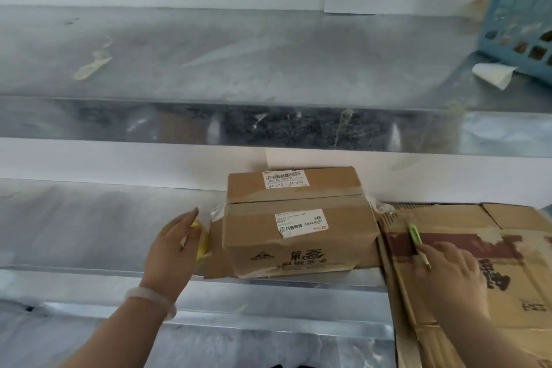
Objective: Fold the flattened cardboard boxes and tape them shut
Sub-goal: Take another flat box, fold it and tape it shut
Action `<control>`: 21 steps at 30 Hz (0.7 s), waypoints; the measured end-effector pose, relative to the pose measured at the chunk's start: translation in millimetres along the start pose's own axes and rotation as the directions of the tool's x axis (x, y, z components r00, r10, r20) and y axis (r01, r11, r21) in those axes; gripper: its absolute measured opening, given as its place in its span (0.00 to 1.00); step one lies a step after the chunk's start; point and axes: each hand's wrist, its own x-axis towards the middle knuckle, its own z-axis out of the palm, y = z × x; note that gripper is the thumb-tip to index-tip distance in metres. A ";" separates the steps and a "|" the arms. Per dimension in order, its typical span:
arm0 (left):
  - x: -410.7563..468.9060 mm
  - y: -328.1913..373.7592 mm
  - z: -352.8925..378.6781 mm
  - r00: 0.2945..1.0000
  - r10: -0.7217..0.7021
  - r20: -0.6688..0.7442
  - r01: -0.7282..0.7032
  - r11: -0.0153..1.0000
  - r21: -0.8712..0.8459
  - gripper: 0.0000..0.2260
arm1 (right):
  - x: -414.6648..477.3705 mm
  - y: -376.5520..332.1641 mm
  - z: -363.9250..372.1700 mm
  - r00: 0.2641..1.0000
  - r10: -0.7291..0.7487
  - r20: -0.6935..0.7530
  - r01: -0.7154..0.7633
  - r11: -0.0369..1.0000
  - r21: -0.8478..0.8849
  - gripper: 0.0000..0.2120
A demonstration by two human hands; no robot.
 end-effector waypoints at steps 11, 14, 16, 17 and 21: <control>-16.1 99.1 32.5 0.969 -0.209 0.129 0.245 0.862 -0.443 0.25 | -8.6 -120.5 -56.9 0.933 -0.273 0.236 -0.022 0.608 0.794 0.28; -5.2 102.4 30.2 0.920 -0.339 0.196 0.391 0.808 -0.441 0.25 | -0.5 -122.9 -58.7 0.924 -0.242 0.295 -0.081 0.632 0.771 0.29; 2.7 108.2 28.4 0.902 -0.383 0.202 0.431 0.838 -0.335 0.24 | 6.6 -127.5 -62.4 0.919 -0.240 0.312 -0.067 0.686 0.725 0.27; 6.6 111.5 28.3 0.905 -0.383 0.183 0.421 0.865 -0.271 0.23 | 9.7 -132.0 -64.4 0.923 -0.235 0.305 -0.054 0.707 0.706 0.28; 17.4 122.5 31.1 0.887 -0.438 0.144 0.454 0.885 -0.106 0.33 | 16.0 -153.2 -67.9 0.954 -0.108 0.279 -0.052 0.859 0.509 0.42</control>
